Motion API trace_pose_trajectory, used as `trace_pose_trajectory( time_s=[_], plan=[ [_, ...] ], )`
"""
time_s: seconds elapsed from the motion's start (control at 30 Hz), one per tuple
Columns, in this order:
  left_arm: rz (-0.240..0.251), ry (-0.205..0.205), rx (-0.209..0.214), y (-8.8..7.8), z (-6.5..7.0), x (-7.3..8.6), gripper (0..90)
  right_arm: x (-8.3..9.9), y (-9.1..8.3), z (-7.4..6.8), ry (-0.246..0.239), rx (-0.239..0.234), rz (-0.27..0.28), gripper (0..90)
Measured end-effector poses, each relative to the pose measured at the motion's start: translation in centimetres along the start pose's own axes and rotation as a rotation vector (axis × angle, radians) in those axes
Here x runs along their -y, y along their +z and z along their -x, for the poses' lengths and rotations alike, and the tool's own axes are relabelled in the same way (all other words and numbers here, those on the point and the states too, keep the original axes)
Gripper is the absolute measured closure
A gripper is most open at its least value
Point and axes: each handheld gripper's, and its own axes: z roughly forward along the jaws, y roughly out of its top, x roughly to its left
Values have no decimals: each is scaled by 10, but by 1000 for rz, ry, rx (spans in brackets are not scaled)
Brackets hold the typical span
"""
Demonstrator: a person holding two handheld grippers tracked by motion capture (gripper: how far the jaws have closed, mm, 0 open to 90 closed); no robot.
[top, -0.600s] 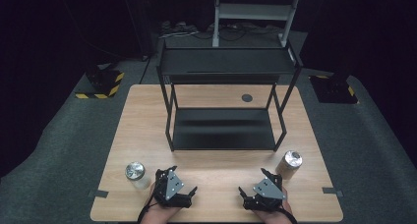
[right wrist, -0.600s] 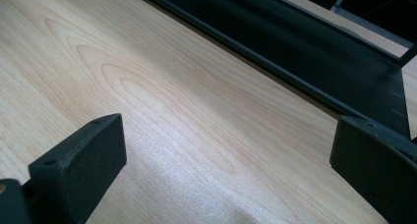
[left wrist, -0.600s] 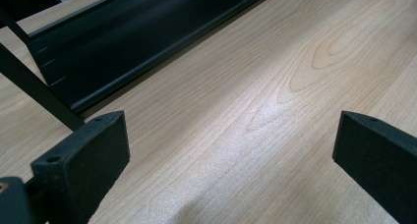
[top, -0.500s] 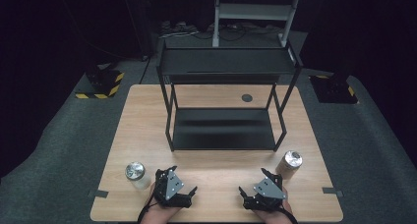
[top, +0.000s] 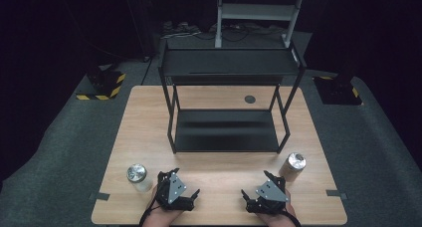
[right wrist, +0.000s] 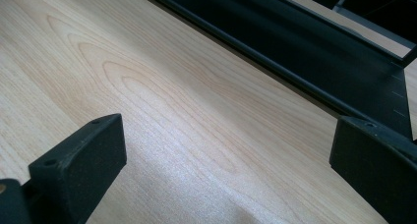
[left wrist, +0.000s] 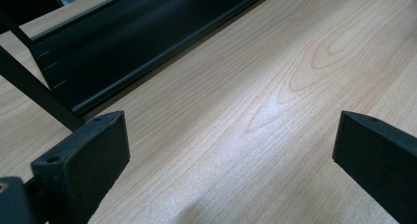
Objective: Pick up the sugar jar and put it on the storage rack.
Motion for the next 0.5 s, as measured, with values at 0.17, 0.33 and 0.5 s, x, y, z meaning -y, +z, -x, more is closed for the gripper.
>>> trace_pose_trajectory(
  time_s=[0.17, 0.33, 0.5],
  plan=[
    [5, -7, 17, -1, -4, 1, 15, 0, 0, 1, -1, -2, 2, 0],
    [16, -40, 30, -1, -9, 3, 10, 0, 0, 0, -10, -5, -1, 0],
    [39, -68, 44, -4, -14, 8, 6, -1, 0, 0, -14, -5, -3, 0]
  ],
)
